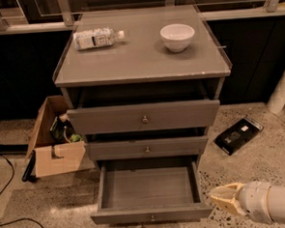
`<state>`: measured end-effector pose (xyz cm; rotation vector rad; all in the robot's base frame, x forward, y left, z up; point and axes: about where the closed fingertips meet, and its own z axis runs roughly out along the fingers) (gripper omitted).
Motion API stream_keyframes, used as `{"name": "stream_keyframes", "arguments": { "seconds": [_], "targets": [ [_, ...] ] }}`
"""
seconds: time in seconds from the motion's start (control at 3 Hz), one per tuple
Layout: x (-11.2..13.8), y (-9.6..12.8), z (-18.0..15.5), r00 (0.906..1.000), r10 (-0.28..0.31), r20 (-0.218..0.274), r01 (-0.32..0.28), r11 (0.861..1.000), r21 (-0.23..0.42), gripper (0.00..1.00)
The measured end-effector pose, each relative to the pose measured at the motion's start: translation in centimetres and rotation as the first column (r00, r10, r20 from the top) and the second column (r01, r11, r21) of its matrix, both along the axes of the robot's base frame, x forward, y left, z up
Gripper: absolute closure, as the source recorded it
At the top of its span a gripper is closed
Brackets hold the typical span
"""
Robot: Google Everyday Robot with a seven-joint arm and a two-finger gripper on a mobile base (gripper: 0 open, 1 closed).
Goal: Close bottom drawer
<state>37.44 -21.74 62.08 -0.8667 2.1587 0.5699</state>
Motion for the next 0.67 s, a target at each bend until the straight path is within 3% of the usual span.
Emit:
{"name": "stream_keyframes", "arguments": {
  "seconds": [0.33,0.67],
  "targets": [
    [0.27,-0.34,-4.0,0.9975,-0.054,-0.045,0.053,0.998,-0.019,1.0],
    [0.34,-0.25,-4.41,0.9971,-0.06,-0.045,0.06,0.998,-0.016,1.0]
  ]
}}
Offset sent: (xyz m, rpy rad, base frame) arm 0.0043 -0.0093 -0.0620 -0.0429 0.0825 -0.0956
